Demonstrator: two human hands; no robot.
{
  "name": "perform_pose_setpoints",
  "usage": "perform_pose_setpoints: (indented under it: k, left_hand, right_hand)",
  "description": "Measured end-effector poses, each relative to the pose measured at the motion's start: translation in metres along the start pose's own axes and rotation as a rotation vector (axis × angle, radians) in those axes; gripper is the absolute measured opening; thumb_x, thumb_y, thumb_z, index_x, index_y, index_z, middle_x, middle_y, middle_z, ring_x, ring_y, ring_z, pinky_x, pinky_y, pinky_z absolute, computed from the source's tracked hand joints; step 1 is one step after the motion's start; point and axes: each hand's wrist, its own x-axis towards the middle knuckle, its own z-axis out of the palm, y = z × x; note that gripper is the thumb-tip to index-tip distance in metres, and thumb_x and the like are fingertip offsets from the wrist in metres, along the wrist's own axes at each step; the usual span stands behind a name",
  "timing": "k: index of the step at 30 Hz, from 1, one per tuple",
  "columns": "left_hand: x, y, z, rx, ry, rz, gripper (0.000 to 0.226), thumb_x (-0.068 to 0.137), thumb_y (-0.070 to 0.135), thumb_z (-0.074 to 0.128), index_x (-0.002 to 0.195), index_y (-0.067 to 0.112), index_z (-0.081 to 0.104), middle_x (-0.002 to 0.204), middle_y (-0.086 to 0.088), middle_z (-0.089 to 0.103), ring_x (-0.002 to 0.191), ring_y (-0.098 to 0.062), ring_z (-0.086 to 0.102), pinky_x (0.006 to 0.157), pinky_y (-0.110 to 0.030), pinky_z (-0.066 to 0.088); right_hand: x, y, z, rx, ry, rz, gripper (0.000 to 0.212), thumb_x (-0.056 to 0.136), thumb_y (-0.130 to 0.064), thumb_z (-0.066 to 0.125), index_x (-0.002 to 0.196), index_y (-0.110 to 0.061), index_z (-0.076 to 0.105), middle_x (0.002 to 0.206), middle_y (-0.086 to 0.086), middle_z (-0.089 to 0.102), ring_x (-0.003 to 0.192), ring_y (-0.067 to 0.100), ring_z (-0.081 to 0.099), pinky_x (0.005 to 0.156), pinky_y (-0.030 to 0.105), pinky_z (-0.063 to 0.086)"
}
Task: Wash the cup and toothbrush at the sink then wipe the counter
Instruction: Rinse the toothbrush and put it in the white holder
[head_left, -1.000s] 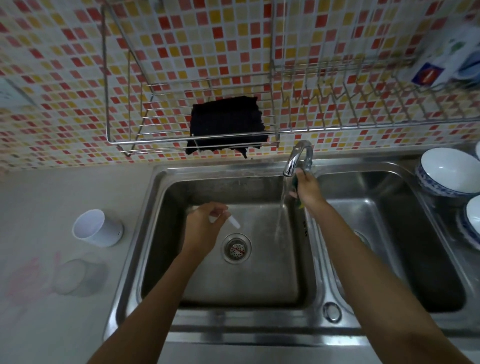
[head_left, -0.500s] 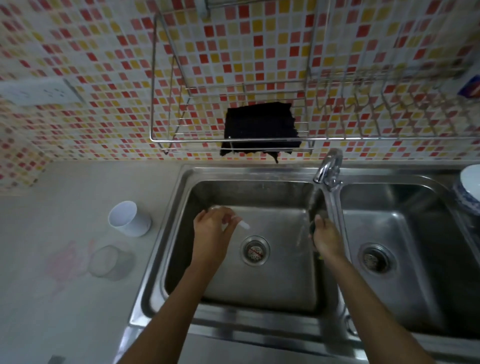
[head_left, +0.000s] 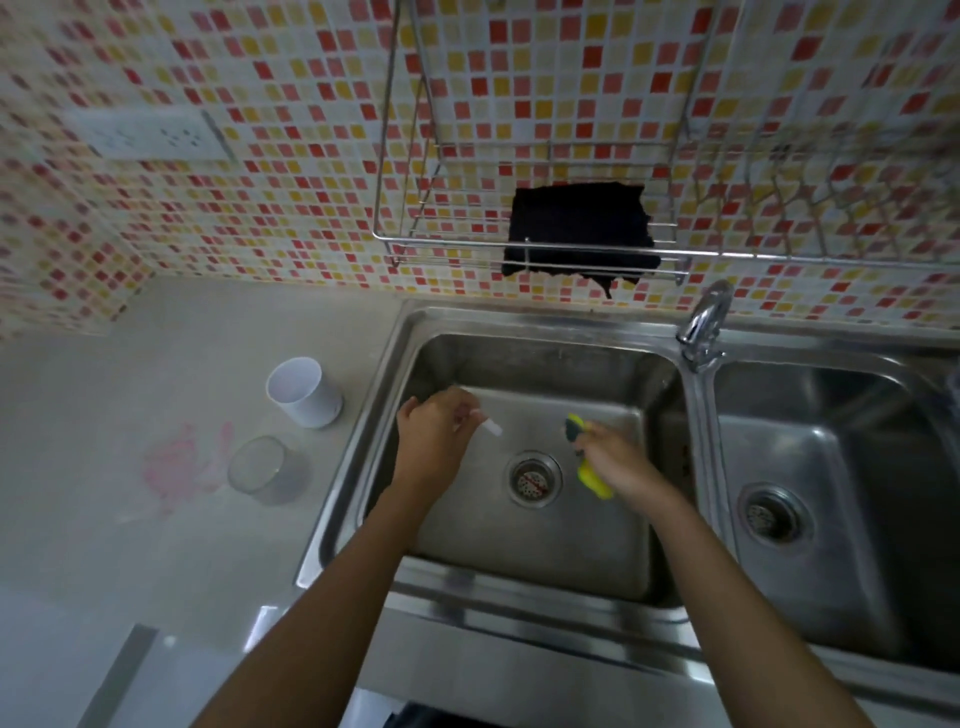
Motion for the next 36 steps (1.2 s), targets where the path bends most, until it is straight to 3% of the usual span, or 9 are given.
perform_pose_setpoints:
  k: [2, 5, 11, 17, 22, 26, 29, 32, 36]
  left_hand:
    - [0.003, -0.003, -0.017, -0.025, 0.025, 0.032, 0.01, 0.085, 0.032, 0.065, 0.089, 0.023, 0.067, 0.081, 0.005, 0.07, 0.076, -0.015, 0.066, 0.085, -0.052, 0.051]
    - [0.01, -0.008, -0.045, -0.068, 0.061, 0.034, 0.008, 0.087, 0.029, 0.066, 0.092, 0.023, 0.069, 0.085, 0.005, 0.072, 0.08, -0.014, 0.066, 0.091, -0.051, 0.049]
    - [0.028, -0.029, -0.095, -0.096, 0.117, -0.036, 0.007, 0.086, 0.028, 0.068, 0.089, 0.022, 0.069, 0.087, 0.006, 0.072, 0.082, -0.013, 0.066, 0.094, -0.046, 0.049]
    - [0.044, -0.066, -0.133, -0.091, 0.124, 0.015, 0.008, 0.085, 0.026, 0.071, 0.09, 0.02, 0.07, 0.085, 0.004, 0.071, 0.074, -0.008, 0.063, 0.081, -0.034, 0.056]
    - [0.053, -0.106, -0.158, -0.085, 0.158, 0.073, 0.011, 0.084, 0.024, 0.071, 0.09, 0.014, 0.071, 0.085, -0.001, 0.073, 0.074, -0.011, 0.064, 0.075, -0.028, 0.053]
    - [0.06, -0.144, -0.178, -0.08, 0.201, 0.044, 0.009, 0.087, 0.02, 0.069, 0.092, 0.013, 0.071, 0.088, -0.003, 0.073, 0.072, -0.01, 0.062, 0.073, -0.022, 0.047]
    - [0.061, -0.175, -0.184, -0.06, 0.196, 0.005, 0.009, 0.088, 0.017, 0.066, 0.094, 0.013, 0.071, 0.091, -0.003, 0.072, 0.072, -0.01, 0.061, 0.071, -0.021, 0.044]
    - [0.06, -0.201, -0.179, -0.037, 0.162, -0.025, 0.008, 0.088, 0.016, 0.067, 0.094, 0.013, 0.07, 0.092, -0.003, 0.072, 0.071, -0.01, 0.061, 0.07, -0.019, 0.044]
    - [0.064, -0.223, -0.168, -0.004, 0.098, -0.035, 0.008, 0.085, 0.017, 0.069, 0.092, 0.013, 0.072, 0.091, -0.004, 0.072, 0.07, -0.014, 0.064, 0.071, -0.022, 0.046]
  right_hand:
    - [-0.015, -0.032, -0.005, 0.033, -0.012, -0.161, 0.01, 0.092, -0.02, 0.057, 0.101, -0.024, 0.059, 0.079, 0.004, 0.057, 0.071, 0.014, 0.053, 0.07, 0.03, 0.043]
    - [-0.039, -0.103, -0.016, 0.15, 0.018, -0.396, 0.043, 0.088, -0.03, 0.066, 0.125, -0.033, 0.044, 0.115, -0.004, 0.057, 0.101, 0.009, 0.057, 0.084, 0.031, 0.049]
    - [-0.025, -0.233, -0.019, 0.113, 0.474, -0.681, 0.028, 0.085, -0.031, 0.07, 0.102, -0.019, 0.051, 0.103, -0.005, 0.058, 0.088, 0.007, 0.055, 0.076, 0.019, 0.044]
    - [0.043, -0.277, -0.005, -0.389, 0.403, -0.44, 0.028, 0.086, -0.021, 0.069, 0.087, 0.007, 0.067, 0.097, 0.021, 0.067, 0.089, 0.029, 0.063, 0.09, 0.041, 0.049]
    - [0.064, -0.281, 0.006, -0.581, 0.323, -0.374, 0.039, 0.099, -0.021, 0.045, 0.087, 0.01, 0.066, 0.078, 0.019, 0.059, 0.064, 0.026, 0.053, 0.067, 0.031, 0.041]
    - [0.047, -0.263, 0.039, -0.453, 0.703, -0.629, 0.028, 0.096, -0.016, 0.044, 0.11, -0.002, 0.065, 0.115, 0.017, 0.063, 0.108, 0.032, 0.058, 0.091, 0.035, 0.047]
    - [0.015, -0.236, 0.102, -0.226, 0.863, -0.955, 0.033, 0.092, -0.002, 0.047, 0.12, 0.0, 0.063, 0.135, 0.014, 0.055, 0.132, 0.027, 0.045, 0.111, 0.033, 0.034]
    - [0.015, -0.197, 0.17, -0.102, 0.762, -0.953, 0.038, 0.084, 0.005, 0.048, 0.117, 0.001, 0.065, 0.131, 0.015, 0.057, 0.127, 0.027, 0.05, 0.11, 0.032, 0.037]
    - [0.046, -0.169, 0.24, -0.208, 0.289, -0.599, 0.051, 0.087, -0.014, 0.06, 0.137, -0.009, 0.048, 0.146, 0.008, 0.044, 0.135, 0.024, 0.04, 0.112, 0.028, 0.028]
